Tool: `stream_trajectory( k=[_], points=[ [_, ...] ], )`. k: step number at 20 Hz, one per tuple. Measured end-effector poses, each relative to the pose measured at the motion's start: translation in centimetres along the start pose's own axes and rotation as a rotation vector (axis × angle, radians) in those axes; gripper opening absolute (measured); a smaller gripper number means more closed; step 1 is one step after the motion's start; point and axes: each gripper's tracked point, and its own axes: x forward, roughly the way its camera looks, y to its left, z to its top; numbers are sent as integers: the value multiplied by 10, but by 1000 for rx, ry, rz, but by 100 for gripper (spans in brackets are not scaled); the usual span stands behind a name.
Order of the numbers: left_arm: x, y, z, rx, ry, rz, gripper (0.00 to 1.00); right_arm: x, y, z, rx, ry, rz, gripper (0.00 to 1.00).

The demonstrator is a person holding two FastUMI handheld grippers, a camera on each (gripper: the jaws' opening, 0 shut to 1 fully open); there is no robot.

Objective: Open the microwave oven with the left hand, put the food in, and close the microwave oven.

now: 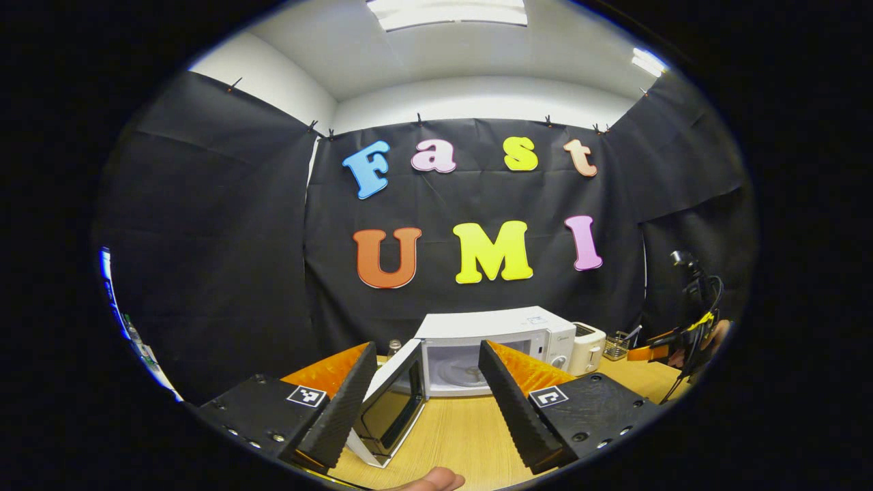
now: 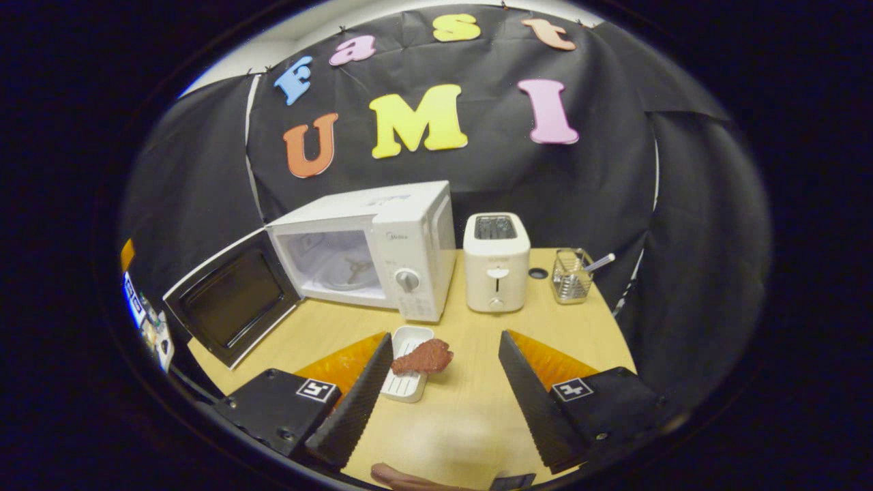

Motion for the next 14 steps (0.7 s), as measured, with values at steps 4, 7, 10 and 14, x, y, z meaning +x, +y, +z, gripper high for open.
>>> stream_trajectory(
  k=[4, 7, 10, 14],
  points=[
    [9, -9, 7, -4, -25, 5, 92, 43, -4, -19, 101, 155, 92, 95],
    [18, -13, 5, -22, -18, 9, 92, 67, 2, -35, 175, 266, 186, 82],
    [24, -15, 0, -9, -7, 16, 92, 81, 2, -42, 216, 313, 237, 84],
    [29, -11, -8, 20, 13, 47, 92, 91, 6, -48, 250, 359, 306, 72]
  ],
)
